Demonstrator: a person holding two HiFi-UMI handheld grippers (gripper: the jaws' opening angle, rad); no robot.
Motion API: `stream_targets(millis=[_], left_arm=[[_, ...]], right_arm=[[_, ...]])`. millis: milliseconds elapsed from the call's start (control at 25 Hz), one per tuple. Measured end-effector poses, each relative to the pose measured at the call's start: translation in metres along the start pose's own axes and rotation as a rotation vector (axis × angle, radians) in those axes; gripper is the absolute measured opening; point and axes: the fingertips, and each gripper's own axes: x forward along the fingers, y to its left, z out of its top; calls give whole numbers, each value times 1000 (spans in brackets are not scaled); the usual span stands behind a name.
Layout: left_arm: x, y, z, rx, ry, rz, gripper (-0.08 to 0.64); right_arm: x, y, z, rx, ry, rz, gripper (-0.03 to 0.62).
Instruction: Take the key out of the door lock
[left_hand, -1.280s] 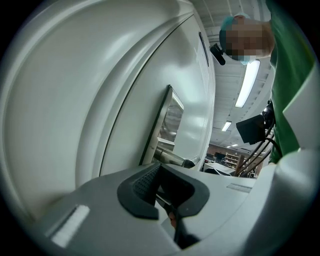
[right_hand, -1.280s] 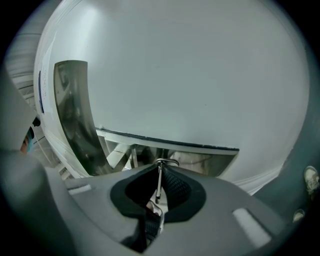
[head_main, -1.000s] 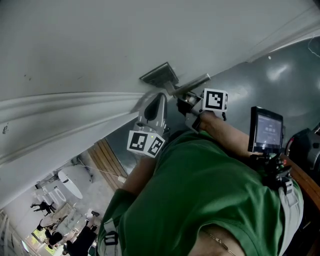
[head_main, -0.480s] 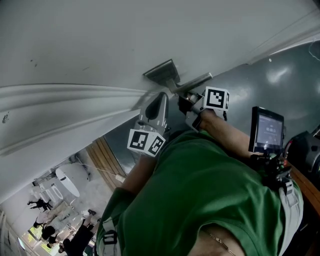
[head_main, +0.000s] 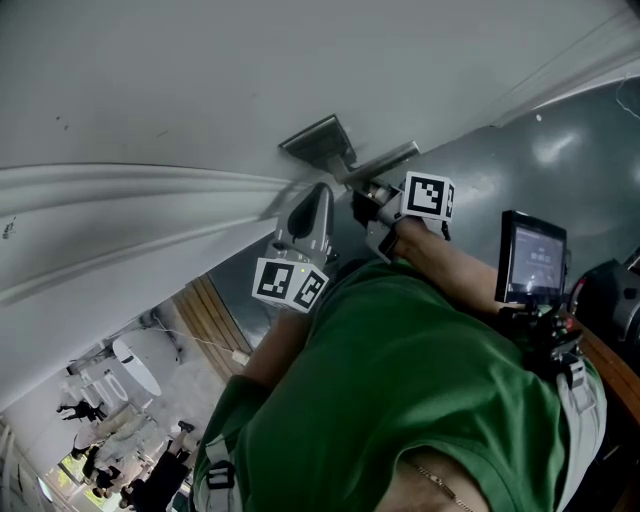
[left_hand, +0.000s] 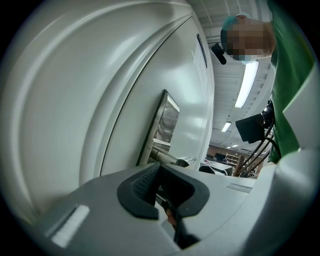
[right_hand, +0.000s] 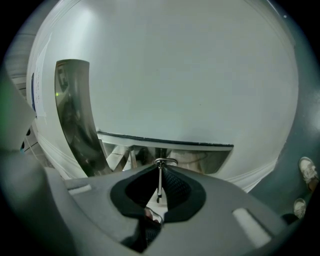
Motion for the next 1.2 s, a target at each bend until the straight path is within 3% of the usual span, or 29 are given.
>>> stream_targets(millis=[760,1200], left_arm=[[8,1,-3,-4,-1,-18,3],[13,7,-3,-18,-7,-23,3]], right_arm=[[-10,-9,-4,13,-15,-4,26],[-10,-6,-2,-29,-7,-12,25]])
